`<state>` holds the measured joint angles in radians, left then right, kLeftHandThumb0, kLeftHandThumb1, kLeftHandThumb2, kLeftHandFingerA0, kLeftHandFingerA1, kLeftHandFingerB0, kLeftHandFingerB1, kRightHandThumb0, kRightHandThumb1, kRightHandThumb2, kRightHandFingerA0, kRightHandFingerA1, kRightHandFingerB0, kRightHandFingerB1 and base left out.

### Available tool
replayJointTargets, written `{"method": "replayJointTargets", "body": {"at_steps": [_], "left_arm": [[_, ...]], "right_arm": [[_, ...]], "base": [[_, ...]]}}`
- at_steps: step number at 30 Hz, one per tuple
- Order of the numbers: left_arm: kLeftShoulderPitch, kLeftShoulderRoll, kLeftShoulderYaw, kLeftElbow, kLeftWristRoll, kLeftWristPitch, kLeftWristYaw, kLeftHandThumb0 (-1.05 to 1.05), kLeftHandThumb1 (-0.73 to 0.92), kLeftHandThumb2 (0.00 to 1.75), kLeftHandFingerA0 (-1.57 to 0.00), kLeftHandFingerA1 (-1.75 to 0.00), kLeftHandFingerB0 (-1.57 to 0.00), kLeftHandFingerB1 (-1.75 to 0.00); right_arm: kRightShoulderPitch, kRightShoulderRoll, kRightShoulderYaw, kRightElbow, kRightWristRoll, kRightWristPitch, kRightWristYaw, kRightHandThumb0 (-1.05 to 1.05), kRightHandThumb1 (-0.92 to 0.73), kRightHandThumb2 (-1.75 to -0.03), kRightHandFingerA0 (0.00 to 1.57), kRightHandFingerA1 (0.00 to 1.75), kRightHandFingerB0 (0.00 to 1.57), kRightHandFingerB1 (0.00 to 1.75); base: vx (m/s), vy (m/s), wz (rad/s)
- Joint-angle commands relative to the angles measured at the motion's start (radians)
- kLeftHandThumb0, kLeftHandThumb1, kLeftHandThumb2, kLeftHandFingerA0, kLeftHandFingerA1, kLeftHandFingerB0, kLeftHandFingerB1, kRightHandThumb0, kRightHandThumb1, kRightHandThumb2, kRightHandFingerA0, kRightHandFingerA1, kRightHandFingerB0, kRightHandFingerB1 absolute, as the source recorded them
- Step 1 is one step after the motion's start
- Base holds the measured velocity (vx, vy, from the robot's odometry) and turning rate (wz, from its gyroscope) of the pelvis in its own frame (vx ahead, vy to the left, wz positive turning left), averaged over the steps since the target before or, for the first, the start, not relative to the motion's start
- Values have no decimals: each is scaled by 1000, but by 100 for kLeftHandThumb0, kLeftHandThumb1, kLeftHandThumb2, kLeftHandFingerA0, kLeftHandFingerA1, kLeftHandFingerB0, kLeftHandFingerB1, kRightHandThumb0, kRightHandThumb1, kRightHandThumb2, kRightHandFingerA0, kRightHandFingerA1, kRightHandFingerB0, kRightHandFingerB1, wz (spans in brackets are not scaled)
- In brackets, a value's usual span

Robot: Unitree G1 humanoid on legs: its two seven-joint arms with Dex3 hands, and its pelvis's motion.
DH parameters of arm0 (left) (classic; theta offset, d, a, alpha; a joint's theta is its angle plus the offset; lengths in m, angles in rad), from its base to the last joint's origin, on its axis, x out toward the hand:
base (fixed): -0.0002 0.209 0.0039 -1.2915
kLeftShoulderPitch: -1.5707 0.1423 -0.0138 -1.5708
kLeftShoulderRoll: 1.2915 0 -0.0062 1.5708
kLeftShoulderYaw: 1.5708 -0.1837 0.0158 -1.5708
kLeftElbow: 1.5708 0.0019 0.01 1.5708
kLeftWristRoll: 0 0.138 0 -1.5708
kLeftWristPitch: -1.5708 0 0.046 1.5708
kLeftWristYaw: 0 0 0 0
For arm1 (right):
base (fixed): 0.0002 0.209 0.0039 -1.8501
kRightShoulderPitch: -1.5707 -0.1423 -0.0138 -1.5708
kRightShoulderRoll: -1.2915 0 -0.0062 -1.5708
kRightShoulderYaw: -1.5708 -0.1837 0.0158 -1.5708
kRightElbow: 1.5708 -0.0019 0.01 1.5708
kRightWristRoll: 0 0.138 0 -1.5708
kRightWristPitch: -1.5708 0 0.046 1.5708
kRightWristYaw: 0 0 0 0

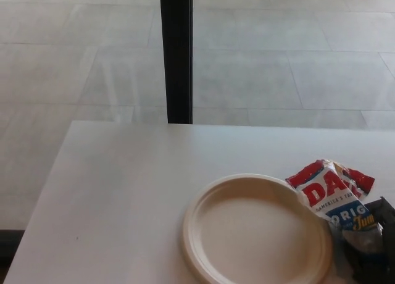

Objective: The robot uses its right hand to pick up a bag of sunflower seeds kept in the middle of the desk and tilts it over a plate kept next to it to pour out a few seeds and then puts the bag of seeds back on the desk

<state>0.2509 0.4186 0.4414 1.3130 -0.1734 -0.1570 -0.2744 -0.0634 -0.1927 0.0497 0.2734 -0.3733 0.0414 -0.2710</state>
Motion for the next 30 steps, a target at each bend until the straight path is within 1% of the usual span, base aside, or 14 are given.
{"method": "replayJointTargets", "body": {"at_steps": [1, 5, 6, 9, 10, 11, 12, 15, 18, 26, 27, 28, 29, 30], "left_arm": [[10, 29, -29, 1, 32, -19, 32, -98, 76, 112, -26, -57, -9, -37], [8, 33, -33, 4, 30, -13, 31, -99, 75, 113, -24, -57, -9, -41], [8, 35, -36, 2, 30, -8, 29, -93, 91, 68, -27, -50, -16, -33], [17, 40, -42, -2, 29, -17, 16, -92, 91, 68, -25, -51, -15, -33], [14, 39, -37, 0, 23, -9, 18, -92, 90, 68, -25, -51, -16, -33], [10, 39, -33, 2, 20, -5, 23, -92, 89, 67, -28, -51, -20, -33], [7, 40, -34, 6, 21, -3, 27, -94, 89, 67, -29, -50, -21, -33], [6, 44, -37, 6, 25, -5, 28, -93, 89, 67, -29, -51, -21, -34], [12, 47, -48, 1, 32, -13, 22, -93, 91, 69, -27, -51, -19, -34], [11, 49, -44, 3, 23, -2, 24, -91, 91, 69, -27, -49, -19, -33], [8, 51, -42, 1, 19, 4, 21, -87, 70, 110, -22, -56, -11, -44], [7, 51, -43, 1, 20, 5, 19, -91, 91, 69, -26, -48, -18, -32], [5, 51, -42, 3, 19, 7, 21, -88, 70, 110, -21, -55, -10, -44], [5, 51, -43, 3, 20, 6, 23, -91, 91, 69, -27, -50, -19, -33]], "right_arm": [[75, -39, -32, 79, 24, -251, -68, -28, -73, -86, 78, 175, 64, 163], [76, -67, -36, 64, 14, -272, -54, -27, -75, -76, 77, 173, 66, 158], [72, -78, -37, 61, 11, -269, -44, -26, -75, -76, 75, 172, 65, 157], [60, -115, -39, 74, 19, -326, -21, -20, -70, -79, 86, 175, 62, 153], [57, -121, -40, 66, 17, -319, -19, -28, -77, -80, 74, 170, 63, 160], [44, -133, -43, 81, 34, -369, -6, -19, -71, -85, 75, 167, 67, 155], [32, -155, -38, 89, 26, -405, -7, -17, -66, -91, 77, 175, 65, 164], [26, -171, -32, 92, 12, -423, -18, -21, -64, -91, 81, 173, 67, 161], [16, -225, -6, 74, -89, -401, -71, -30, -73, -80, 83, 169, 71, 159], [0, -287, 12, 34, -111, -399, -38, -25, -68, -85, 83, 173, 70, 157], [-3, -288, 12, 26, -111, -392, -35, -24, -67, -89, 84, 175, 70, 157], [-7, -290, 13, 25, -118, -400, -43, -25, -66, -82, 84, 175, 70, 158], [-12, -292, 15, 27, -124, -411, -48, -25, -67, -80, 85, 175, 69, 158], [-15, -295, 17, 28, -129, -415, -48, -26, -66, -78, 107, 175, 68, 143]], "base": [[0, 0, 0], [0, 0, 0], [0, 0, 0], [0, 0, 0], [0, 0, 0], [0, 0, 0], [0, 0, 0], [0, 0, 0], [0, 0, 0], [0, 0, 0], [0, 0, 0], [0, 0, 0], [0, 0, 0], [0, 0, 0]]}}
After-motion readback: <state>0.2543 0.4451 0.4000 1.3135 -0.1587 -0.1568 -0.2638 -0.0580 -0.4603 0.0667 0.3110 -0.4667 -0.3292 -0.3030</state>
